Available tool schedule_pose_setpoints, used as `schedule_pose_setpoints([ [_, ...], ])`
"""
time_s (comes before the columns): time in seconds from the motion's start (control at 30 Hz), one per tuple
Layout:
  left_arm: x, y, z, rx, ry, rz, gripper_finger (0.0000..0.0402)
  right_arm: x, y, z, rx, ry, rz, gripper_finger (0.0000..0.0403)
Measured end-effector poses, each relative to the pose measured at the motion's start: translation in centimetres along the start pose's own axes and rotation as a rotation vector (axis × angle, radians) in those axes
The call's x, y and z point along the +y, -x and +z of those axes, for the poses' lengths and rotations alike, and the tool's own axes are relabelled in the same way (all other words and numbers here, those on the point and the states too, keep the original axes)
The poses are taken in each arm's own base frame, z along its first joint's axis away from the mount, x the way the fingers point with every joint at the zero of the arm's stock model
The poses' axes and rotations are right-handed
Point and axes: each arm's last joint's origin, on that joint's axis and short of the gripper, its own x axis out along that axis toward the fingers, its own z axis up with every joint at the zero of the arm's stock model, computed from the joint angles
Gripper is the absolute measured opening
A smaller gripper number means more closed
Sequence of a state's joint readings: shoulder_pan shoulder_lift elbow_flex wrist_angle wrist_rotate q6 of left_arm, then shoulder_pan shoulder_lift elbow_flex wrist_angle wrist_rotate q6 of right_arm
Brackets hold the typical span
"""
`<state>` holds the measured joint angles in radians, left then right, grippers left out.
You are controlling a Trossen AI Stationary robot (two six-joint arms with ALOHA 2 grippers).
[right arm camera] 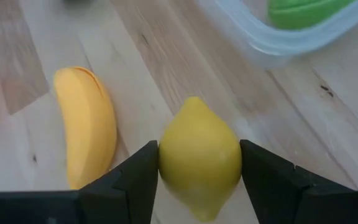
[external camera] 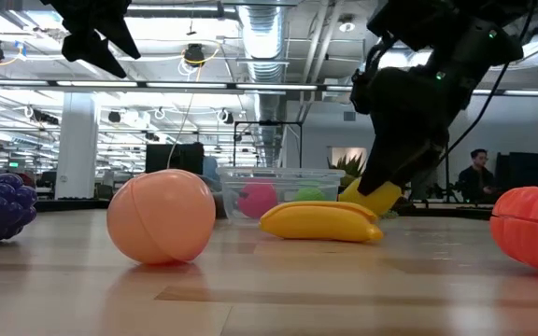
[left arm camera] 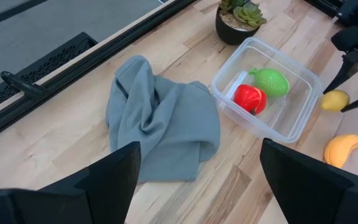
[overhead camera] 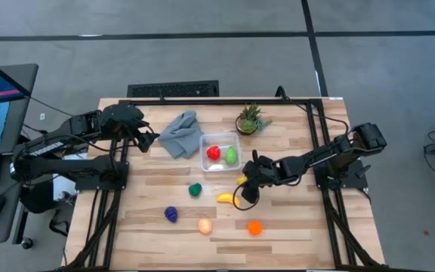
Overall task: Pick and placing Produce into tupperware
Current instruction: Put the yellow lemon into the transparent bin
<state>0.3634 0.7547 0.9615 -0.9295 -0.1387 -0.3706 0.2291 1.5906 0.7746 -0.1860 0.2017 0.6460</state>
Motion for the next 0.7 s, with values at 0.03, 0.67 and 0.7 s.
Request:
schedule_pose_setpoints([
  [0.03,0.0,0.0,0.0,0.0,0.0,0.0,0.0317,0.1,0.1,0.1,-0.002,0.001,0.002,0.0228],
  [0.67,0.0,0.0,0.0,-0.004,0.0,-0.002,0.0317,0.2,4.4,2.2,-0.086,0.019,0.067,0.0229],
  [0.7,0.0,0.0,0.0,-0.004,0.0,-0.002,0.0317,0.2,4.9,2.4,-0.109,0.017,0.071,0.0229],
])
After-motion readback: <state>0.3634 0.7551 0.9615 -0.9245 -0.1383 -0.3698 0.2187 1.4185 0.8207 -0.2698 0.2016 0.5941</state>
